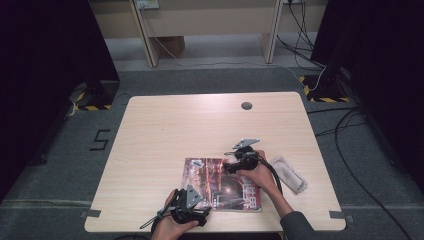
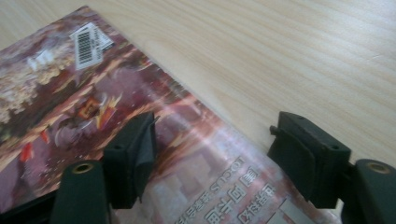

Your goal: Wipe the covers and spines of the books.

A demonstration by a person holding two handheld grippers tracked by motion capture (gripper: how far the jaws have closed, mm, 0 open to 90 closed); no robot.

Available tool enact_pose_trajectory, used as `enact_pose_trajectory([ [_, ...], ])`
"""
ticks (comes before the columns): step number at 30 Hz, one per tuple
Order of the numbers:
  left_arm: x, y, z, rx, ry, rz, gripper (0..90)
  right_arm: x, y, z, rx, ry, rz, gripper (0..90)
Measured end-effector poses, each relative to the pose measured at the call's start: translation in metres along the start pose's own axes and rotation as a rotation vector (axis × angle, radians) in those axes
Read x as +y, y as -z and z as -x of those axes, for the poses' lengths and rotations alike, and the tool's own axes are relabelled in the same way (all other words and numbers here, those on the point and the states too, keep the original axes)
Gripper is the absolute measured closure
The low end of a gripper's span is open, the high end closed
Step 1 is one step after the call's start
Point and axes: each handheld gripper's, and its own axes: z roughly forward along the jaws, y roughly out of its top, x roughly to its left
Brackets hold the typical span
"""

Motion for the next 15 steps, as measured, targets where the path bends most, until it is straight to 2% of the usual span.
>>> enact_pose_trajectory([
  [5, -0.002, 0.002, -0.01, 0.037, 0.014, -0.014, 12.1, -0.005, 0.01, -0.004, -0.019, 0.036, -0.034, 32.2],
  [8, -0.004, 0.003, -0.016, 0.062, 0.025, -0.022, 11.5, -0.012, 0.02, -0.007, -0.032, 0.084, -0.049, 32.3],
  [10, -0.005, 0.004, -0.02, 0.081, 0.03, -0.023, 12.3, -0.021, 0.03, -0.008, -0.034, 0.084, -0.06, 32.7],
  [15, -0.005, 0.003, -0.031, 0.123, 0.052, -0.027, 13.7, -0.04, 0.05, -0.01, -0.006, 0.089, -0.065, 37.3],
])
